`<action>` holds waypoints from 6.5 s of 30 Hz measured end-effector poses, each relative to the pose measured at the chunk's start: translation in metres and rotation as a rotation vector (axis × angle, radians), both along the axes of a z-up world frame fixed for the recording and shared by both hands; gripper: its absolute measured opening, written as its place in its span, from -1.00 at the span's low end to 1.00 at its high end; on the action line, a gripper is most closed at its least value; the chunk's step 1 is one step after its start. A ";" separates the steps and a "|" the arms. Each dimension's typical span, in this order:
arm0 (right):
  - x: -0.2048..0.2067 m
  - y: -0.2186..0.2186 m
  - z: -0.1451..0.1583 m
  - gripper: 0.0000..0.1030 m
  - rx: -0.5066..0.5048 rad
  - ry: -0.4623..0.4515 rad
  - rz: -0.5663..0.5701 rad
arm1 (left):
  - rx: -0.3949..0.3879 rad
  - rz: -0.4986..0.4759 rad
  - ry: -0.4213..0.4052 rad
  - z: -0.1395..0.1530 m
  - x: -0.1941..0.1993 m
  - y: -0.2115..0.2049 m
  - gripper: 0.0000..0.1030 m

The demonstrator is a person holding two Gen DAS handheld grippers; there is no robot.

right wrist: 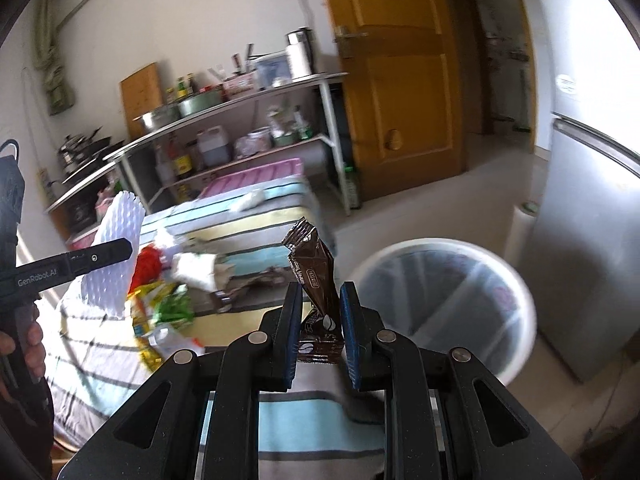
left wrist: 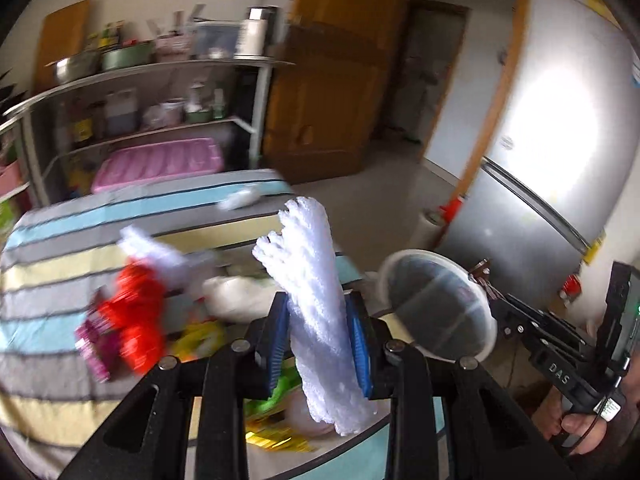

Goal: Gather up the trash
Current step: 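Carry both held items over the bin and open both tools to drop them, then grasp the yellow chip bag with the left tool while the right tool grasps the clear cup, then move both held items over the bin and open both tools to release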

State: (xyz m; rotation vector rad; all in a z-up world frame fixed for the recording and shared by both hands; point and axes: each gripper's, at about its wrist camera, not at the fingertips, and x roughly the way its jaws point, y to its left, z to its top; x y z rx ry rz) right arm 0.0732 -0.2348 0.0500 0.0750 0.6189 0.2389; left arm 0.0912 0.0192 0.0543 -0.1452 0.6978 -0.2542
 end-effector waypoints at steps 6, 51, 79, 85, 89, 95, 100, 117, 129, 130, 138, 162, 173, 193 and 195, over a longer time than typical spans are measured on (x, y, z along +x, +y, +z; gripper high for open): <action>0.011 -0.041 -0.006 -0.61 -0.014 0.032 -0.099 | -0.018 -0.150 0.027 -0.003 0.025 -0.067 -0.40; 0.025 -0.067 -0.024 -0.09 -0.051 0.087 -0.157 | 0.043 -0.154 0.101 -0.023 0.046 -0.120 0.32; -0.013 0.123 -0.042 0.07 0.005 0.091 0.347 | -0.044 0.255 0.119 -0.059 -0.048 0.096 0.48; -0.005 0.142 -0.052 0.07 -0.059 0.118 0.354 | -0.091 0.256 0.144 -0.071 -0.042 0.110 0.51; 0.000 0.146 -0.057 0.07 -0.080 0.139 0.347 | -0.113 0.215 0.153 -0.076 -0.033 0.106 0.51; 0.007 0.143 -0.062 0.06 -0.073 0.164 0.346 | -0.125 0.199 0.187 -0.086 -0.019 0.097 0.51; 0.009 0.141 -0.063 -0.19 -0.072 0.166 0.346 | -0.126 0.207 0.202 -0.091 -0.015 0.093 0.50; 0.010 0.126 -0.060 -0.39 -0.029 0.154 0.317 | -0.098 0.191 0.230 -0.096 -0.008 0.079 -0.43; 0.004 0.118 -0.049 -0.41 0.001 0.117 0.302 | -0.095 0.175 0.178 -0.079 -0.018 0.079 -0.63; 0.003 0.116 -0.048 -0.41 0.003 0.114 0.300 | -0.091 0.172 0.178 -0.077 -0.018 0.078 -0.63; -0.002 0.105 -0.035 -0.41 0.023 0.077 0.279 | -0.066 0.133 0.131 -0.058 -0.020 0.065 -0.63; -0.015 0.062 -0.009 -0.41 0.071 0.004 0.178 | -0.049 0.058 0.051 -0.031 -0.021 0.027 -0.87; -0.015 0.009 0.007 -0.41 0.073 -0.041 0.047 | -0.048 -0.088 0.008 -0.006 -0.003 -0.033 -0.87; 0.038 -0.093 -0.035 -0.41 0.010 0.102 -0.175 | -0.007 -0.316 0.141 -0.046 0.069 -0.178 -0.87; 0.045 -0.097 -0.045 -0.41 0.006 0.130 -0.180 | -0.005 -0.312 0.173 -0.055 0.074 -0.182 -0.87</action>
